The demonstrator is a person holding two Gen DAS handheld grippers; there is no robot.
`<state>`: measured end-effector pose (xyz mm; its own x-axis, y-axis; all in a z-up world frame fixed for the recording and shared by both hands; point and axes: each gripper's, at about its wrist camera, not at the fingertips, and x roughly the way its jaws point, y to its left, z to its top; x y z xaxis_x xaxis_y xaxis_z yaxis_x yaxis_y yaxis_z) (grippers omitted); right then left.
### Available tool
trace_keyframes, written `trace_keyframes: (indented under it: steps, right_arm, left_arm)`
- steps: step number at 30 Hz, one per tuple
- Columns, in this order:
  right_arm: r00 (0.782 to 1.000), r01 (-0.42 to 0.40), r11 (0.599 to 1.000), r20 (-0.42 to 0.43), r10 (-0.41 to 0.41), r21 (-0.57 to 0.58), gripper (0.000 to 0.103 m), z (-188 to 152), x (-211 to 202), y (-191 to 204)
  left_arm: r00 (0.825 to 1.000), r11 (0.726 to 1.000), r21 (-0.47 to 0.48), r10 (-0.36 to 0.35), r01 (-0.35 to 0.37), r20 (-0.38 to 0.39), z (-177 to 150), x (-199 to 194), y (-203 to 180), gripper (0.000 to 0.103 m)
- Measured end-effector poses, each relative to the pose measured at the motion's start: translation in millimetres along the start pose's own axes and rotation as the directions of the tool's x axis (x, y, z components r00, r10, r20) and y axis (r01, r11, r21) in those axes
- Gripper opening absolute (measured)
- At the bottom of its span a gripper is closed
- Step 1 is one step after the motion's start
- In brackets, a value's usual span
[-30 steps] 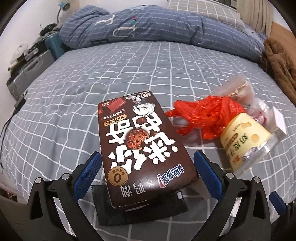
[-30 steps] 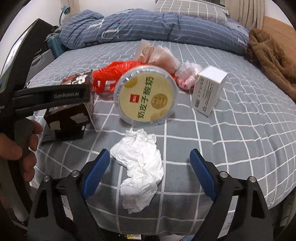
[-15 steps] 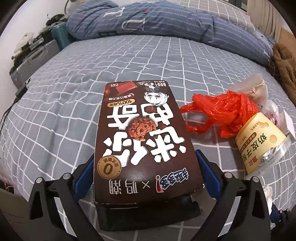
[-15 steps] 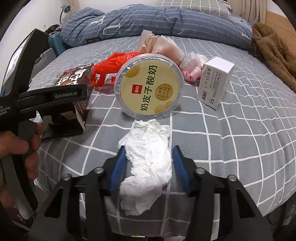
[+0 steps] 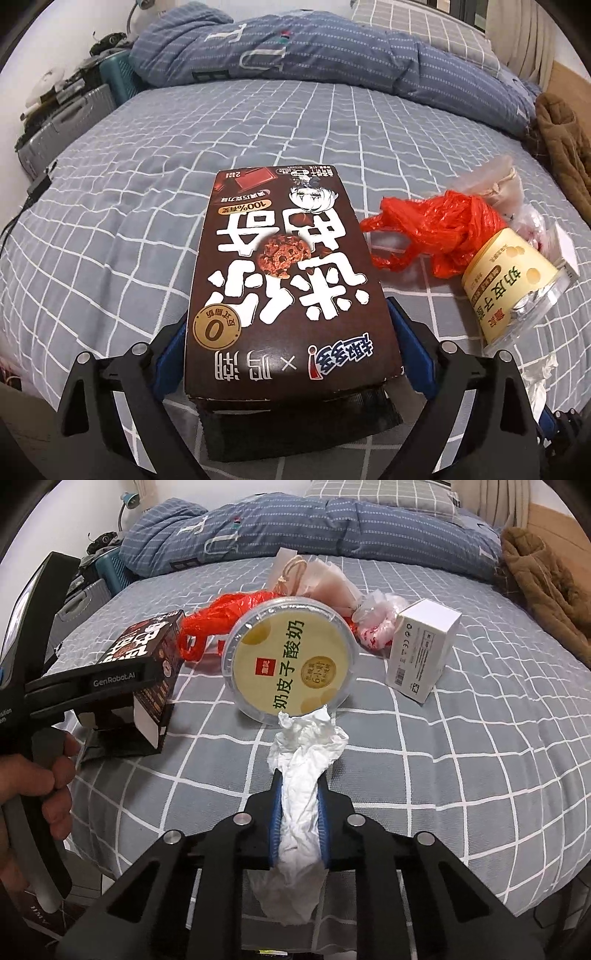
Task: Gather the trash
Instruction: 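Grasp the brown snack box with the left tool while the right tool grasps the white tissue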
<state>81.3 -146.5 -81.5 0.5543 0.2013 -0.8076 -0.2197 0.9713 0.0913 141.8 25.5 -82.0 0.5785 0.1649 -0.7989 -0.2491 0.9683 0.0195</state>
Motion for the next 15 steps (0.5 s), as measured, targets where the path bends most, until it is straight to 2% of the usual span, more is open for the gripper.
trace_keyframes:
  steps: [15]
  right_arm:
    - [0.998,0.025,1.000,0.055,-0.025,0.001,0.014,5,-34,-7]
  left_arm:
    - [0.997,0.998,0.006,-0.069,0.069,0.023,-6,-34,4,0.091]
